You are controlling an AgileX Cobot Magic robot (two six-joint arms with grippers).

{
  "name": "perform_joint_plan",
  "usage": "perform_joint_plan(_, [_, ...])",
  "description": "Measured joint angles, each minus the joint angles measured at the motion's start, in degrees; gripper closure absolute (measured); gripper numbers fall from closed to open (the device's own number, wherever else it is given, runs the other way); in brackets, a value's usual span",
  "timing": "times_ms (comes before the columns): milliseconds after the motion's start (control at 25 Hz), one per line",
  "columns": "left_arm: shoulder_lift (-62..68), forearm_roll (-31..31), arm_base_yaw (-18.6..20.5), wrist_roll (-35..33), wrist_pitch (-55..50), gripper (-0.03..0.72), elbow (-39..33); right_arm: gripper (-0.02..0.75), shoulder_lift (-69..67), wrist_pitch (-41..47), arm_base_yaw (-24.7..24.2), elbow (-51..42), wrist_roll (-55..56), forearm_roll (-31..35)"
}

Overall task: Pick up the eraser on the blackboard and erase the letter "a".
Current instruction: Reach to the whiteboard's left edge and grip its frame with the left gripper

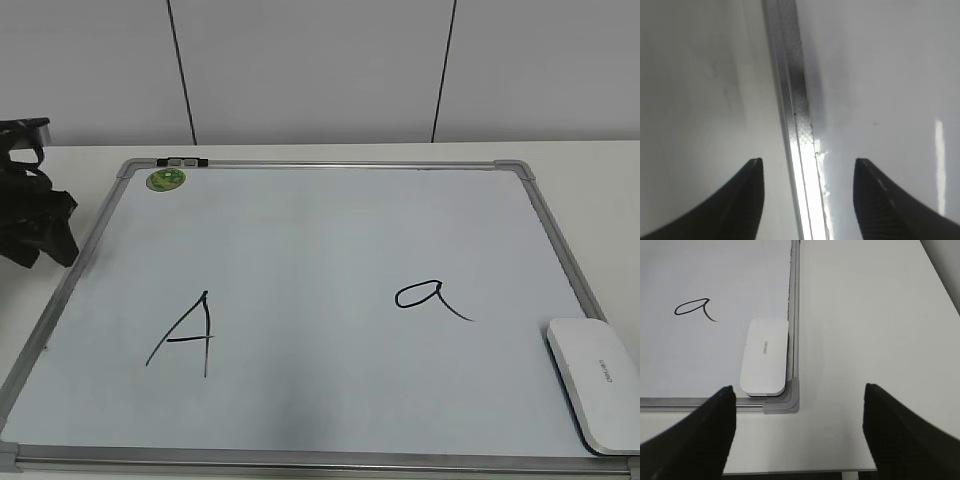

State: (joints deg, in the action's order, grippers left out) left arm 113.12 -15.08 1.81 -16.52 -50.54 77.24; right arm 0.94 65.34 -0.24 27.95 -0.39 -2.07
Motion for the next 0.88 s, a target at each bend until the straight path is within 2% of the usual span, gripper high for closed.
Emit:
perform_joint_plan(160, [1.6, 0.0, 0.0, -0.2, -0.4, 0.311, 1.7, 0.151, 0.0, 0.0, 0.0, 0.0, 0.0, 0.0])
perform_joint_plan(760, [7.4, 0.0, 0.5, -1.0, -2.7, 0.36, 7.2, 0.151, 0.0, 0.0, 0.0, 0.0, 0.0, 0.0])
perform_joint_plan(880, [8.4, -3.3, 2.3, -3.6, -3.7, 0.362, 7.6, 0.151, 0.0, 0.0, 0.0, 0.0, 0.0, 0.0])
